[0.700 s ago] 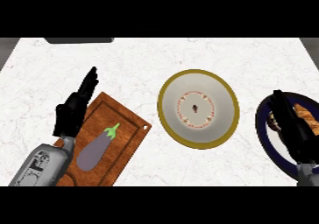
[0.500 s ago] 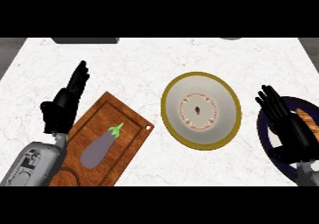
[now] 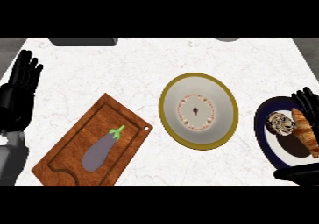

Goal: Pick the croissant from the plate and place it in the bowl

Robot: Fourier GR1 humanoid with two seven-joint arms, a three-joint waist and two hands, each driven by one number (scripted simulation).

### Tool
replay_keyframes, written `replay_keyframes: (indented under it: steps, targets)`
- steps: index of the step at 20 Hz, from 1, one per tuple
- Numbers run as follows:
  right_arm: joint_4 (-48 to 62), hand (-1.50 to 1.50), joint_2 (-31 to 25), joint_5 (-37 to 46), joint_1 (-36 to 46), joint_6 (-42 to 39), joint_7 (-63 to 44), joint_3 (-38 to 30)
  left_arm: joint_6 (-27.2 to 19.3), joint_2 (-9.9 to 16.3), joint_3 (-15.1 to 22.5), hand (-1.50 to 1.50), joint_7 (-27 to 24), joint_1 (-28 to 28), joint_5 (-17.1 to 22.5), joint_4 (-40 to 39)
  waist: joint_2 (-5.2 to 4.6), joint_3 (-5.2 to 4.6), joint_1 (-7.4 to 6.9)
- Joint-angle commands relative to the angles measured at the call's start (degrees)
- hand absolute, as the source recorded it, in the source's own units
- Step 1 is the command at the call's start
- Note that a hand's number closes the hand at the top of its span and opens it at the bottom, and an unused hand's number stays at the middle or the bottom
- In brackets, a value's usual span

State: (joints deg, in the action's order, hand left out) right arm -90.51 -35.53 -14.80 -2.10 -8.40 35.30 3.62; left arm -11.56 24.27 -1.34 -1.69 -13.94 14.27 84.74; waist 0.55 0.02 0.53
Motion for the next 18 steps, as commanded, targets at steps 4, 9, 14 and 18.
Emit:
replay_keyframes:
  steps: [4,9,14,18]
  targets:
    - [-6.08,-1.5,-9.5,4.62,-12.66,-2.43,11.06,-10.31,2.53,1.56,-4.0,0.0,0.64,-0.27,2.92,0.48,-0.27,-0.05,1.15]
    - [-4.14,-1.5,-18.6,5.61,-14.38,-3.46,4.62,-20.2,2.21,0.37,-3.52,0.0,-2.57,1.32,1.04,-0.86,-0.35,-0.09,1.0]
    - [-6.15,-1.5,-28.36,11.34,-20.54,-8.07,-1.7,-24.36,2.63,0.73,-4.58,0.0,-2.35,3.41,1.8,1.1,-0.25,-0.14,1.12]
    - [-5.65,-1.5,-34.88,13.67,-22.2,-14.6,-4.15,-26.84,3.89,0.51,-4.21,0.0,-1.08,5.17,2.72,3.84,-0.22,-0.11,0.23]
